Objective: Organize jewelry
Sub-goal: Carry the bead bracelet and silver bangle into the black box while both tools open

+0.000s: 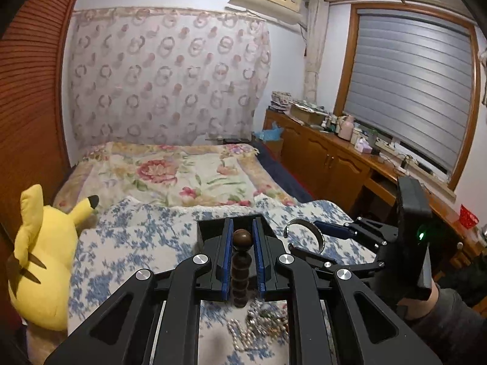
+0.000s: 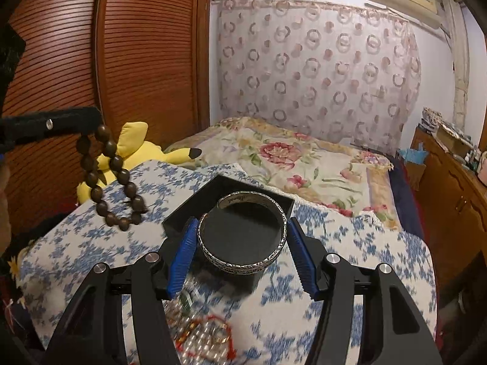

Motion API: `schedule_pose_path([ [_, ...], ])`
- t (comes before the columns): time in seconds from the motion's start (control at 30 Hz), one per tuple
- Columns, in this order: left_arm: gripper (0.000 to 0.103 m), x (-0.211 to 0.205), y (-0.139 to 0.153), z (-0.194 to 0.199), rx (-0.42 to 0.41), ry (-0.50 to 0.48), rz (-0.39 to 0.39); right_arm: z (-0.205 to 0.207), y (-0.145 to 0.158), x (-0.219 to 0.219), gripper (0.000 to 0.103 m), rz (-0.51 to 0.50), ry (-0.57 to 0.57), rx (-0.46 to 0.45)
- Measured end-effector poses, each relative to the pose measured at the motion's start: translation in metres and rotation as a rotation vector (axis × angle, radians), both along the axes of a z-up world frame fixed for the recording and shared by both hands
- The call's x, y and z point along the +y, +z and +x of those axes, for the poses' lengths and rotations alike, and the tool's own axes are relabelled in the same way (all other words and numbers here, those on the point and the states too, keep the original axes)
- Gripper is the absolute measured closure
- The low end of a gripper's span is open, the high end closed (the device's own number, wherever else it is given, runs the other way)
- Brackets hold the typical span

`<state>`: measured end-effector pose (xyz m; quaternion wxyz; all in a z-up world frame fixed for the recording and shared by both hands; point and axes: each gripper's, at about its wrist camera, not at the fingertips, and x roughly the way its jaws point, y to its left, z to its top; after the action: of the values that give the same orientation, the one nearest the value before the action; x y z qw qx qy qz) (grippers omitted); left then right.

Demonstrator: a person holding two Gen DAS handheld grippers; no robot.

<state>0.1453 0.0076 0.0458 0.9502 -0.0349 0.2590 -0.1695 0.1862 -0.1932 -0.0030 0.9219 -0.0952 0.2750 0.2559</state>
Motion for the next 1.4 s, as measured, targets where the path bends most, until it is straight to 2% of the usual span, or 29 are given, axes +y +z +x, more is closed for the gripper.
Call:
schedule_pose_path([
  [0.27, 0.091, -0.002, -0.006, 0.035, 0.029, 0.035, 0.043, 0.044, -0.028, 0.024, 0.041, -0.035, 0.032, 0.083],
  [0.5, 0.091, -0.003, -0.019, 0.054, 0.071, 0.052, 0.065, 0.058, -0.047, 0.028, 0.04, -0.024, 0.032, 0.128],
  [0.53, 0.091, -0.005, -0.02, 0.057, 0.073, 0.053, 0.069, 0.057, -0.046, 0.027, 0.039, -0.016, 0.036, 0.124],
  [0.6, 0.091, -0.008, -0.02, 0.061, 0.077, 0.052, 0.074, 0.056, -0.042, 0.026, 0.028, 0.002, 0.046, 0.124],
  [1.03, 0.091, -0.03, -0.028, 0.08, 0.094, 0.009, 0.084, 0.029, -0.032, -0.016, 0.027, 0.042, -0.003, 0.085],
  [1.4, 0.089, -0.039, -0.081, 0.096, 0.178, -0.036, 0.093, 0.018, -0.047, -0.035, 0.027, 0.051, -0.057, 0.129],
])
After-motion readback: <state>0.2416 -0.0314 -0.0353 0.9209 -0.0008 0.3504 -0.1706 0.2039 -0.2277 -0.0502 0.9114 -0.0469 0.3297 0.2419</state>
